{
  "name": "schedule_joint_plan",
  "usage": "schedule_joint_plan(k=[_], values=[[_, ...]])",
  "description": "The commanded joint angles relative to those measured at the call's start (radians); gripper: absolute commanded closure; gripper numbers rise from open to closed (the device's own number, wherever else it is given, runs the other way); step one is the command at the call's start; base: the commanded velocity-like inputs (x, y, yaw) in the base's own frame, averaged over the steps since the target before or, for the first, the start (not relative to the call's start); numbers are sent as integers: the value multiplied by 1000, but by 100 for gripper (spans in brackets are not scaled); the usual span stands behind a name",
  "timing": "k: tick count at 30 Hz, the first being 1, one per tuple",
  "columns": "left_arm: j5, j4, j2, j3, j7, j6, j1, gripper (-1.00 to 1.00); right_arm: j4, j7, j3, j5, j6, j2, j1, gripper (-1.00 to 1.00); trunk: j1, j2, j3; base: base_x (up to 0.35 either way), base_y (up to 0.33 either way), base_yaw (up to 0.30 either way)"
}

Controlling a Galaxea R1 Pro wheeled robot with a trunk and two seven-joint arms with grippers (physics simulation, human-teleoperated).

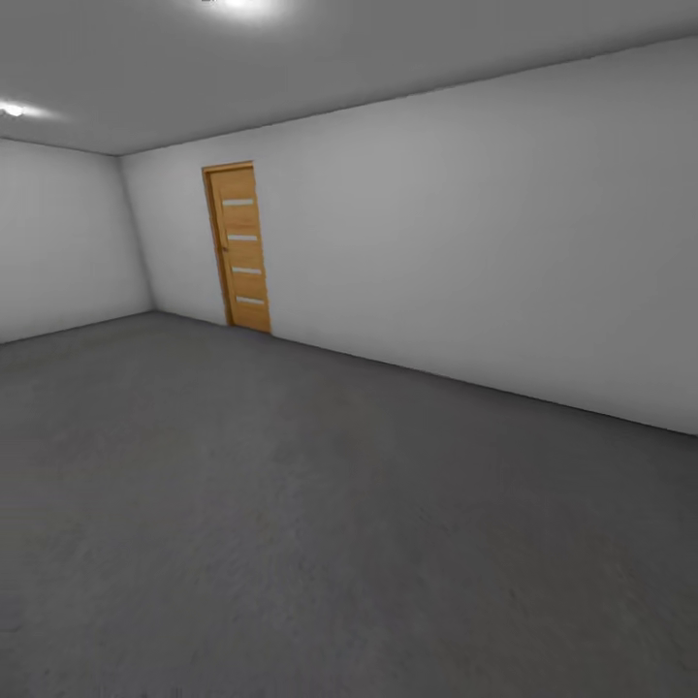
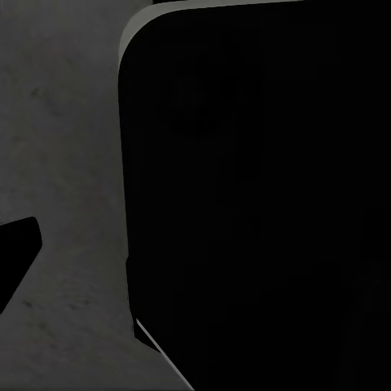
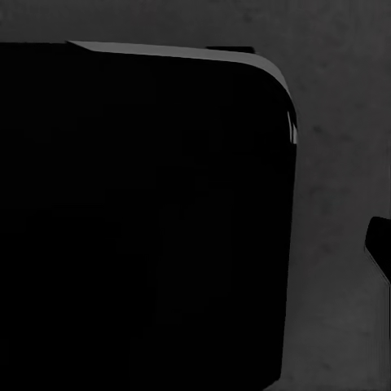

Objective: Move the two storage containers from the living room to the garage. In the garage, place one container on the floor and stack the other container on top of it (either order is fine).

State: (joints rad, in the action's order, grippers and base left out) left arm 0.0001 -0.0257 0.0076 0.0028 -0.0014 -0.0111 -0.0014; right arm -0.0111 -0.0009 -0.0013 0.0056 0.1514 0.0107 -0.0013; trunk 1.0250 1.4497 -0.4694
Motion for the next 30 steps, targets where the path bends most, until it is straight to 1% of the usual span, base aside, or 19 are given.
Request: schedule_joint_plan(k=[1, 30], values=[[0, 0, 0, 0, 0, -1, 0, -100, -1, 0, 0, 1, 5, 0, 0, -100, 0, 0, -1, 0, 0, 300], [0, 0, 0, 0, 0, -1, 0, -100, -1, -1, 0, 1, 5, -2, 0, -100, 0, 0, -1, 0, 0, 300]])
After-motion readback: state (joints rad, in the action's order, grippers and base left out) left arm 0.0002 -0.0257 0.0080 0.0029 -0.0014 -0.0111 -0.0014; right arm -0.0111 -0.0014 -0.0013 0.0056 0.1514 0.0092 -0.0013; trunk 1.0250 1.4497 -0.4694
